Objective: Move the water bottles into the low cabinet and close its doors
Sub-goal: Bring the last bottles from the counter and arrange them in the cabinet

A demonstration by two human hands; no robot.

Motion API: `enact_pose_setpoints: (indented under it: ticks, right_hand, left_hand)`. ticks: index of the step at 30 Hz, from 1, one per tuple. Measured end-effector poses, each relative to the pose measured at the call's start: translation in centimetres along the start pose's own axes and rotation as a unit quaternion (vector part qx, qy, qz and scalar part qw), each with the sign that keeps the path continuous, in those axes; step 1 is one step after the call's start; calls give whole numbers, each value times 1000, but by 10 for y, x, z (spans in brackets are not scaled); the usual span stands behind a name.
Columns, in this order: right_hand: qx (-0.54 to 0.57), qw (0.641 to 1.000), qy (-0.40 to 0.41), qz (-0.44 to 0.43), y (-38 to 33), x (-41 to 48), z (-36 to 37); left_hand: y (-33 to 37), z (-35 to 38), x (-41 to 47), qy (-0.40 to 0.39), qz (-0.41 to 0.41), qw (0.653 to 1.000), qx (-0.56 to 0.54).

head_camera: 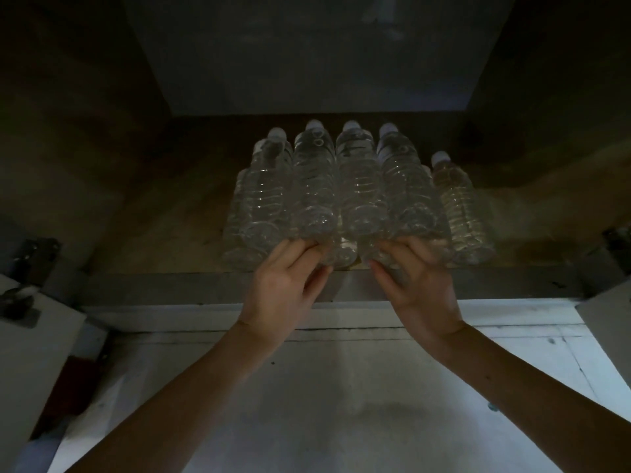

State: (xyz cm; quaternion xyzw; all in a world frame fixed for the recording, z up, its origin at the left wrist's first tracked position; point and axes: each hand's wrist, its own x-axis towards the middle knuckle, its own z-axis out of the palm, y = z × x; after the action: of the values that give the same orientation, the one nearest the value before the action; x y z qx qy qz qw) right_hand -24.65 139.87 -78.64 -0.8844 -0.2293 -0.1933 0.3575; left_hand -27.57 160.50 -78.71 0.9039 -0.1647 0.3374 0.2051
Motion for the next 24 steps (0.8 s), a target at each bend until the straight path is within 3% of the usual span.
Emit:
enact_pose_setpoints:
  ticks: [3,8,12,17,24]
  right_hand:
    - [0,999,-5,-38,-12,-1,14]
    - [-39,998,9,-38,-27,5,35]
    - [-69,997,23,-8,-31,6,47]
    - [-64,997,46,-22,-29,10,53]
    - [-52,995,65,-47,-22,19,54]
  left_hand:
    - [-3,-20,-11,23,-43,999,-6]
    - [-18,-42,-21,60,-204,977,20]
    - [-33,-47,-18,11,-296,955,-20]
    - [-45,-33,-12,-26,-301,949,-89]
    - [-52,-16,-12,-2,-311,942,-129]
